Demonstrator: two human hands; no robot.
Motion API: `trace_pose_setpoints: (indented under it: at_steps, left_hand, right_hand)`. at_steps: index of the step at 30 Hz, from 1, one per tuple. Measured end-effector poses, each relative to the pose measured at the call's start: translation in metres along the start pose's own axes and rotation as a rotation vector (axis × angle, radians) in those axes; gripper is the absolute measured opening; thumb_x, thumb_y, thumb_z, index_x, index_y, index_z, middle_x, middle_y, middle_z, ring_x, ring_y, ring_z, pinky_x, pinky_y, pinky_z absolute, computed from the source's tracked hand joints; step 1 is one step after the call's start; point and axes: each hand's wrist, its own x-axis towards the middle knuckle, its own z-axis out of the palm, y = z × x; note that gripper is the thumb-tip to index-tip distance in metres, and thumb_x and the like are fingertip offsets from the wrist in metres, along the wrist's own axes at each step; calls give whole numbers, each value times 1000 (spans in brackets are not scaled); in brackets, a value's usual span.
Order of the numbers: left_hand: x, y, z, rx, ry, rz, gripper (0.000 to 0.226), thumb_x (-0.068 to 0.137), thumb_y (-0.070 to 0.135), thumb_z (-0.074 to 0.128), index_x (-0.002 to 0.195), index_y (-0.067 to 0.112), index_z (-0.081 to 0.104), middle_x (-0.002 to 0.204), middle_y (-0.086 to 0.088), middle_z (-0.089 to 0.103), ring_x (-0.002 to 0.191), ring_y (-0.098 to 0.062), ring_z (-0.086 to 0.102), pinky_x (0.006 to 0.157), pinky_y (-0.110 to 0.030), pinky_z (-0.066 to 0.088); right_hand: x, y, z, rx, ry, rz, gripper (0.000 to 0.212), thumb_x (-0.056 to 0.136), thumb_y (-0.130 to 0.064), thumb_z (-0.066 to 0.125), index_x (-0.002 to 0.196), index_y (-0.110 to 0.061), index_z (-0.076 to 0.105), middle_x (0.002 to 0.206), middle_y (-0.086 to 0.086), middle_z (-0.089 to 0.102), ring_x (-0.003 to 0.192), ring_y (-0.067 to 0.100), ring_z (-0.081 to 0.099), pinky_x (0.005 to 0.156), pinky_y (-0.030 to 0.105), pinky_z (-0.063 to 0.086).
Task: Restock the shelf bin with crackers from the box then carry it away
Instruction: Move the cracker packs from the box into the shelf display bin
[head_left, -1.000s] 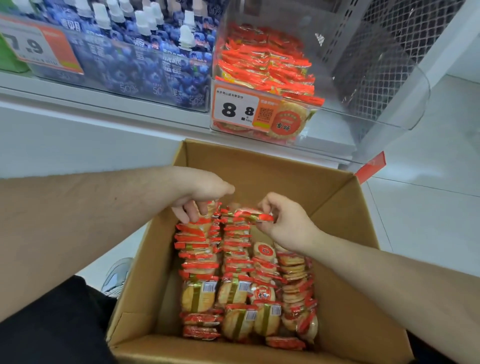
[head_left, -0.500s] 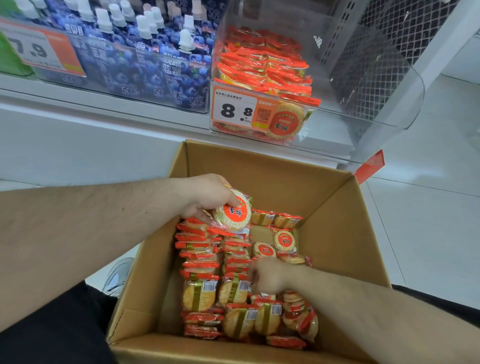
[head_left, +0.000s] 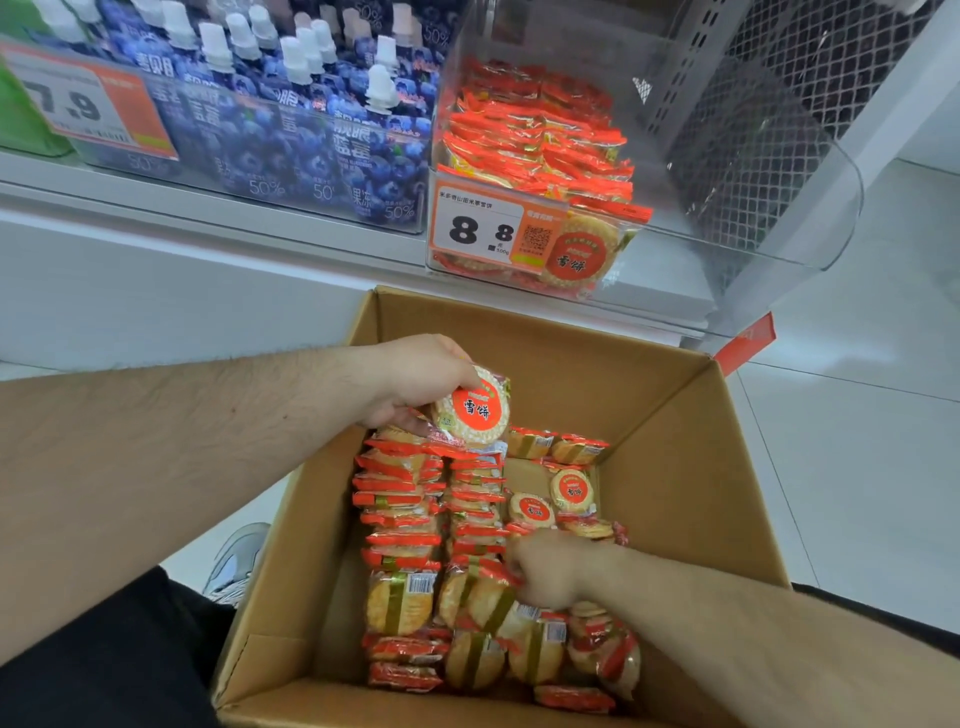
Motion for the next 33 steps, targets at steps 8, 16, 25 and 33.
trace_pose_setpoints:
  at_steps: [8, 16, 25, 33]
  left_hand:
    - [-7, 16, -8, -156, 103, 122, 23, 96, 23, 51, 117, 31, 57, 102, -6, 69, 96, -24, 67, 79, -39, 55]
    - [-21, 36, -6, -340, 106, 236, 20, 98, 27, 48, 102, 29, 67, 89, -1, 73, 87, -21, 65, 81, -43, 53]
    - [-46, 56, 8, -427, -82, 311, 33, 97, 47, 47, 112, 24, 64, 93, -3, 75, 78, -18, 68, 72, -38, 54]
    - [-48, 69, -6, -303, 104, 541, 59, 73, 7, 82, 120, 33, 57, 106, -7, 70, 90, -20, 72, 82, -40, 59]
  right_hand:
    - [-106, 48, -83, 455, 883, 9, 34, 71, -6, 64, 67, -31, 41, 75, -7, 60, 76, 6, 60, 67, 23, 45]
    - [-139, 25, -107, 364, 1622, -179, 27, 61, -6, 63, 69, -26, 46, 108, -1, 49, 102, -10, 47, 86, 3, 33]
    - [-130, 5, -123, 299, 1558, -270, 16, 67, -12, 59, 71, -22, 48, 112, -6, 42, 83, 7, 51, 85, 3, 32]
    - [-153, -6, -156, 508, 1548, -189, 26, 70, -33, 69, 88, -28, 51, 102, -9, 55, 99, -5, 52, 80, 8, 39]
